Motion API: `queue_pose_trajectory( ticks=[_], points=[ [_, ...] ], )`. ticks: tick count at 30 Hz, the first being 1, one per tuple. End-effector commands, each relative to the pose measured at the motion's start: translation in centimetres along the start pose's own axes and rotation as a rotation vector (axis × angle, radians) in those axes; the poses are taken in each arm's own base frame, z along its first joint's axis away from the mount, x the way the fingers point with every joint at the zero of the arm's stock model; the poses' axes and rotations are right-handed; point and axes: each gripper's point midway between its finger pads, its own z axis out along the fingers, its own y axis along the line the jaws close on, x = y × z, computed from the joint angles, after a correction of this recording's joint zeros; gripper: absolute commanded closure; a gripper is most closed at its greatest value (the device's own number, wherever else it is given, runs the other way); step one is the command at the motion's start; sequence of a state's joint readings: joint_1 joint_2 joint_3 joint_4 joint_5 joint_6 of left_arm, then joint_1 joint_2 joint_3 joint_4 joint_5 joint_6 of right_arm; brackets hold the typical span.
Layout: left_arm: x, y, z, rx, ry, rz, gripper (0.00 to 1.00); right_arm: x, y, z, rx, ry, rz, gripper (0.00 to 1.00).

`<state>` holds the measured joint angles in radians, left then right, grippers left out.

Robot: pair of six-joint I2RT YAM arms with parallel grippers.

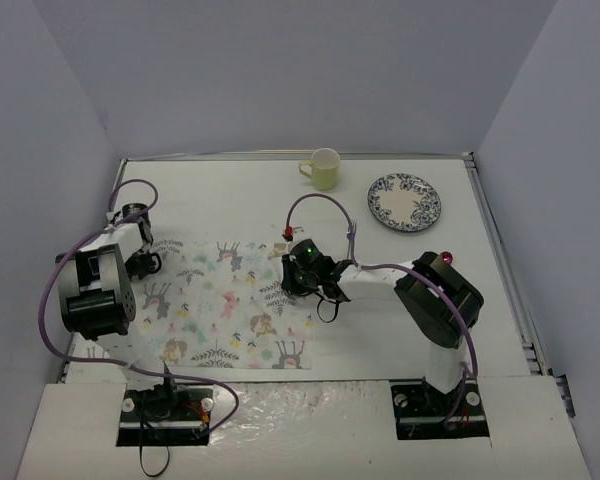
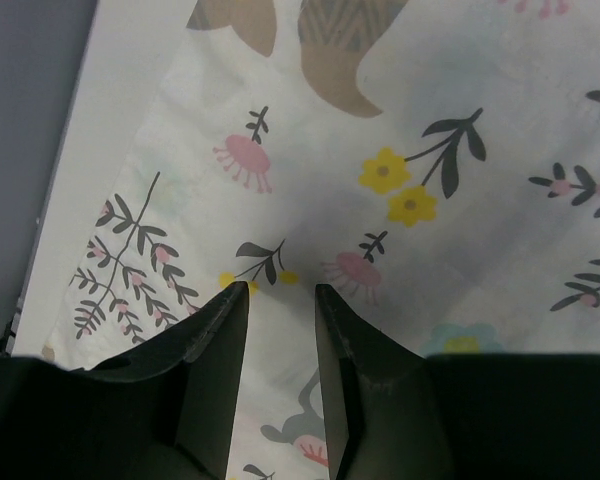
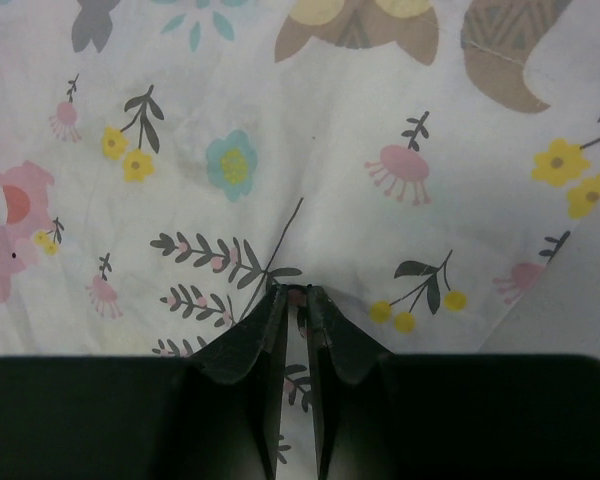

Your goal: Set the dinner table for one person

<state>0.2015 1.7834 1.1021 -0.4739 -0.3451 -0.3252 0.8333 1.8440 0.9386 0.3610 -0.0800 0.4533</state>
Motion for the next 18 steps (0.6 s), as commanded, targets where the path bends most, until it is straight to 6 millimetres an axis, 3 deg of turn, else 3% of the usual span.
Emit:
queue_pose_trajectory(
  ticks=[1,4,8,13,18],
  points=[
    [3.4,2.9,-0.4,-0.016,0.128,-0.061,0.71,6.1,-3.2,-0.9,0.123,0.212,-0.020,0.87],
    [3.3,3.3,0.1,-0.009,0.133,-0.073,0.71,5.7,-3.8,-0.6,0.145,0.210,-0.024,0.86],
    [2.9,2.4,0.7,0.029,0.130,-0.078,0.70,4.7,-5.0,-0.4,0.174,0.195,-0.027,0.83],
    [1.4,1.8,0.9,0.060,0.092,-0.090,0.68,3.1,-5.1,-0.6,0.181,0.170,-0.028,0.83],
    [0.4,1.1,1.2,0.085,0.076,-0.092,0.65,3.2,-5.0,-0.4,0.177,0.178,-0.024,0.82]
  ],
)
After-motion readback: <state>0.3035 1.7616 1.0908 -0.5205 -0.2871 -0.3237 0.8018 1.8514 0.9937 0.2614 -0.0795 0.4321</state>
